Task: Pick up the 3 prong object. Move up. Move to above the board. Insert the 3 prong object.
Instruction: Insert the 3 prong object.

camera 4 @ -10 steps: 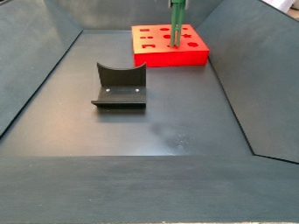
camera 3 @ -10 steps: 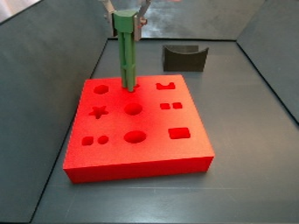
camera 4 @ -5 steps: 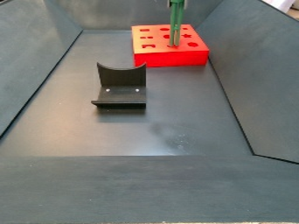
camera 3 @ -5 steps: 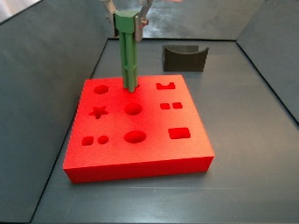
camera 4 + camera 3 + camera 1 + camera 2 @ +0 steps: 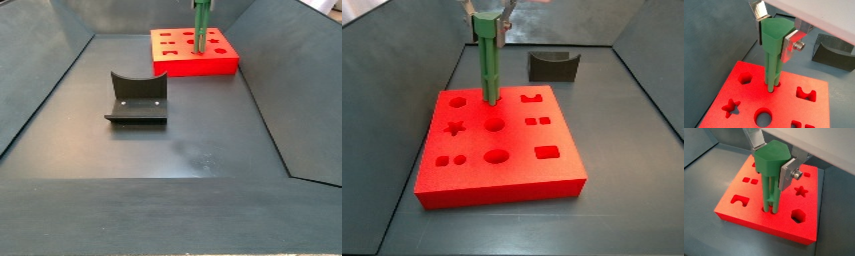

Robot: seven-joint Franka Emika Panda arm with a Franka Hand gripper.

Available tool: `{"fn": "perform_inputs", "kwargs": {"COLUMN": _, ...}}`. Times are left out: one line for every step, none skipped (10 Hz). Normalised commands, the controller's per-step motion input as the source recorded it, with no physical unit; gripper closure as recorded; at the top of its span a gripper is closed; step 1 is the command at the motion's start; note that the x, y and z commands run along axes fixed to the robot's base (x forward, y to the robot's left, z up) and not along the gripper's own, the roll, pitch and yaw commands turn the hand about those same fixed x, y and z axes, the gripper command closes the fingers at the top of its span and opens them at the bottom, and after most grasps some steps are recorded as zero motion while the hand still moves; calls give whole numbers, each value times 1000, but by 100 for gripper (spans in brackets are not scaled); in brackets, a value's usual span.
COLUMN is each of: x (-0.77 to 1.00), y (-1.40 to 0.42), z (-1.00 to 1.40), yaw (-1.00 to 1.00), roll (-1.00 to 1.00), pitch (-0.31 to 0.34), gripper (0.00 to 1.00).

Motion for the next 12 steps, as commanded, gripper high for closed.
{"fn": "perform_inputs", "kwargs": {"x": 89, "y": 0, "z": -263, "yaw": -43, "roll": 0, "pitch": -21, "gripper": 100}}
{"fn": "perform_inputs", "kwargs": {"x": 69, "y": 0, "z": -343, "yaw": -23, "roll": 16, "pitch": -47, "gripper": 100}}
{"fn": "perform_inputs", "kwargs": {"x": 29, "y": 0, "z": -406, "yaw": -11, "roll": 21, "pitch": -74, "gripper": 100}}
{"fn": "perform_inputs", "kwargs": {"x": 34, "y": 0, "z": -389, "yaw": 0, "roll": 26, "pitch": -70, "gripper": 100}}
{"fn": "perform_inputs", "kwargs": {"x": 89, "y": 0, "z": -389, "yaw": 0, "roll": 30, "pitch": -51, "gripper": 100}}
{"fn": "perform_inputs", "kwargs": {"x": 69, "y": 0, "z": -389, "yaw": 0, "roll": 11, "pitch": -59, "gripper": 100}}
{"fn": "perform_inputs", "kwargs": {"x": 74, "y": 0, "z": -374, "yaw": 0, "roll": 0, "pitch": -59, "gripper": 100}}
{"fn": "perform_inputs", "kwargs": {"x": 97, "y": 14, "z": -174, "yaw": 0, "roll": 0, "pitch": 0, "gripper": 100}}
{"fn": "perform_inputs", "kwargs": {"x": 91, "y": 0, "z": -134, "yaw": 0, "roll": 0, "pitch": 0, "gripper": 100}}
{"fn": "perform_inputs", "kwargs": {"x": 11, "y": 0, "z": -486, "yaw": 0, "roll": 14, "pitch": -134, "gripper": 100}}
{"fn": "perform_inputs", "kwargs": {"x": 37, "y": 0, "z": -640, "yaw": 0, "roll": 29, "pitch": -146, "gripper": 100}}
{"fn": "perform_inputs", "kwargs": {"x": 89, "y": 26, "z": -683, "yaw": 83, "roll": 83, "pitch": -127, "gripper": 100}}
